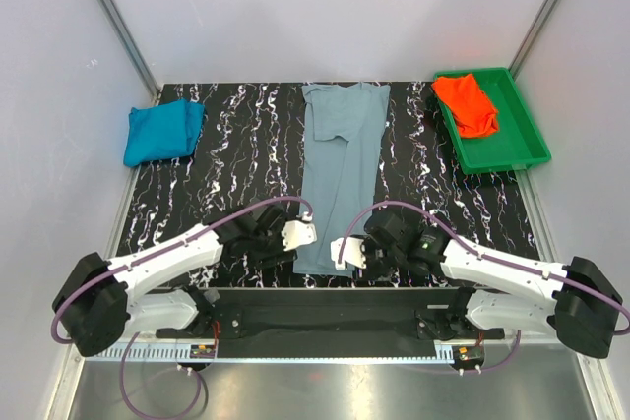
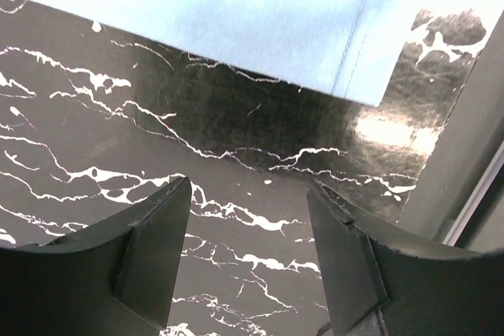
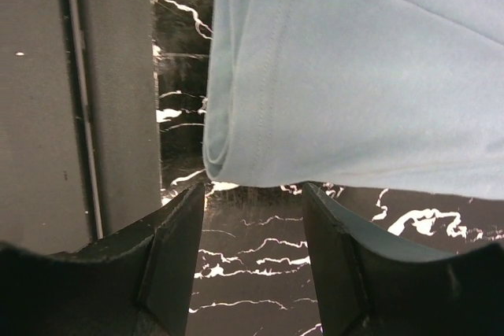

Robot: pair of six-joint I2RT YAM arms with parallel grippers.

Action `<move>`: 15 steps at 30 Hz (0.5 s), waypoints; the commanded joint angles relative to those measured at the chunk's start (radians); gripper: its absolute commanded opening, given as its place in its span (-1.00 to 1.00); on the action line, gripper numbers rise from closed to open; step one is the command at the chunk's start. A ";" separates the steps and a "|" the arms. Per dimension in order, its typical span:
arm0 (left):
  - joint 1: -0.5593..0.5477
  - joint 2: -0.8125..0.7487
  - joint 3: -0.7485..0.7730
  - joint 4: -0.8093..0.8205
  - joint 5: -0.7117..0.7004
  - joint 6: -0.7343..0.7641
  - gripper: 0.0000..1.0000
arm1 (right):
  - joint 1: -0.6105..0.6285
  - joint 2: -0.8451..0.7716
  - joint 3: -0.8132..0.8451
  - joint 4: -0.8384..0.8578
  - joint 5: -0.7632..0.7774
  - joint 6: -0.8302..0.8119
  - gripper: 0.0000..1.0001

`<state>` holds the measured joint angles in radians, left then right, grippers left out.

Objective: Fold and stack the t-shirts
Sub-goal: Fold the tshirt

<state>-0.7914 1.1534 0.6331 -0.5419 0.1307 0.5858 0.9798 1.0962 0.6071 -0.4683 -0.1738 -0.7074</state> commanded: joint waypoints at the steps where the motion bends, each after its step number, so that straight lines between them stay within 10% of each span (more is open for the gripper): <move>1: -0.009 0.006 0.048 0.056 0.021 -0.024 0.31 | 0.025 -0.019 -0.001 -0.003 -0.029 -0.023 0.19; 15: -0.011 -0.009 0.053 0.063 0.007 -0.073 0.38 | 0.048 0.065 -0.035 0.025 -0.078 -0.067 0.13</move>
<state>-0.7979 1.1564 0.6525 -0.5201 0.1303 0.5323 1.0149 1.1492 0.5827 -0.4747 -0.2298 -0.7525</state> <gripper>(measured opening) 0.678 0.573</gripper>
